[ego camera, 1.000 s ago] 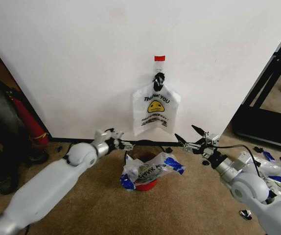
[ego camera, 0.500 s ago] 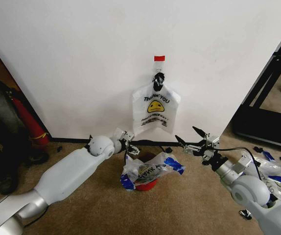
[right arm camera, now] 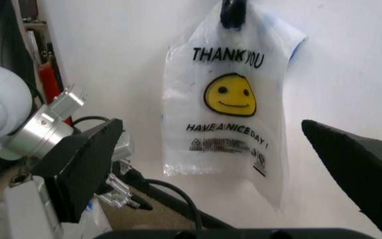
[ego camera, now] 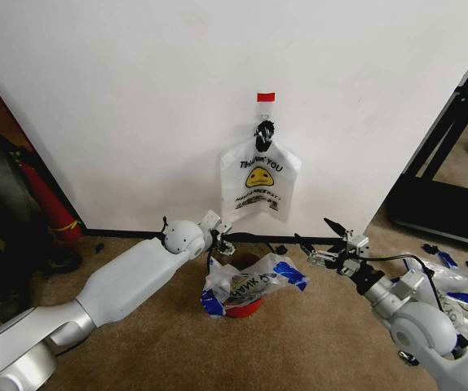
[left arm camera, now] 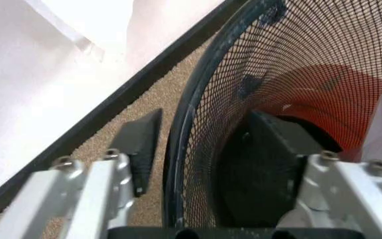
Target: Pick up the garbage bag from the wall and place it over the trash bin.
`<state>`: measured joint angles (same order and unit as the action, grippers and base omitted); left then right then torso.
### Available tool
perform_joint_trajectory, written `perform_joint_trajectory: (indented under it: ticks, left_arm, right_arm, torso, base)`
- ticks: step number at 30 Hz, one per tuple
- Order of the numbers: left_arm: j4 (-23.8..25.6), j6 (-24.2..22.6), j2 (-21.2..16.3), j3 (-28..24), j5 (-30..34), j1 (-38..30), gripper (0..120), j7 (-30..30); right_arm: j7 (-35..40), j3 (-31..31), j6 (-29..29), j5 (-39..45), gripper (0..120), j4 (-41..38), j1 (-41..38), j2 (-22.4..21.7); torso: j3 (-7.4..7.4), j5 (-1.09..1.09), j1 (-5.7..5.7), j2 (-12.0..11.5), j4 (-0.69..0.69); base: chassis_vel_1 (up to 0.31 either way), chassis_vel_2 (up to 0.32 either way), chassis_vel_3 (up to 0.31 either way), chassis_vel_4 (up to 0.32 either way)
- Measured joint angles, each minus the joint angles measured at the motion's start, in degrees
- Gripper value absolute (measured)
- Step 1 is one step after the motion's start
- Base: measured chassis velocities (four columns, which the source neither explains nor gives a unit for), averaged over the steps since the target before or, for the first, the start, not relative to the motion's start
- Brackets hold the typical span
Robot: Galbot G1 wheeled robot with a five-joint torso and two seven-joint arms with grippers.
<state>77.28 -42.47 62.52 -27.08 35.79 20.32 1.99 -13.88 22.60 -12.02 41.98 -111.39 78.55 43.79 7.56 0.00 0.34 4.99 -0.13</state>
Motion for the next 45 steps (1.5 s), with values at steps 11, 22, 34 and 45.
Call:
perform_joint_trajectory:
  ticks: [11,22,34,45]
  left_arm:
    - [0.4,0.2,-2.6,-1.2,1.6,-0.8,11,0.3]
    - [2.1,0.3,-3.2,3.4,15.1,1.6,5,-10.0]
    - [15.4,0.3,-5.7,22.9,52.6,15.8,5,-46.9]
    - [26.5,0.3,-4.2,33.5,60.9,29.3,5,-52.9]
  right_arm:
    - [-0.1,-1.0,-0.4,-1.1,100,1.0,-0.4,0.6]
    - [1.1,-2.6,-0.4,-1.6,100,1.8,-1.4,0.9]
    - [1.5,-3.9,2.9,3.5,100,1.5,-1.3,-0.3]
    - [6.3,-4.6,10.1,7.0,100,0.3,-0.6,-0.2]
  torso:
    - [0.00,-0.01,0.00,0.0,0.00]
    - [0.00,0.01,0.00,0.0,0.00]
    - [0.00,-0.01,0.00,0.0,0.01]
    - [-0.01,0.01,-0.01,0.0,-0.01]
  base:
    - [0.000,0.000,0.000,0.000]
    - [0.000,0.000,0.000,0.000]
    - [0.000,0.000,0.000,0.000]
    - [0.000,0.000,0.000,0.000]
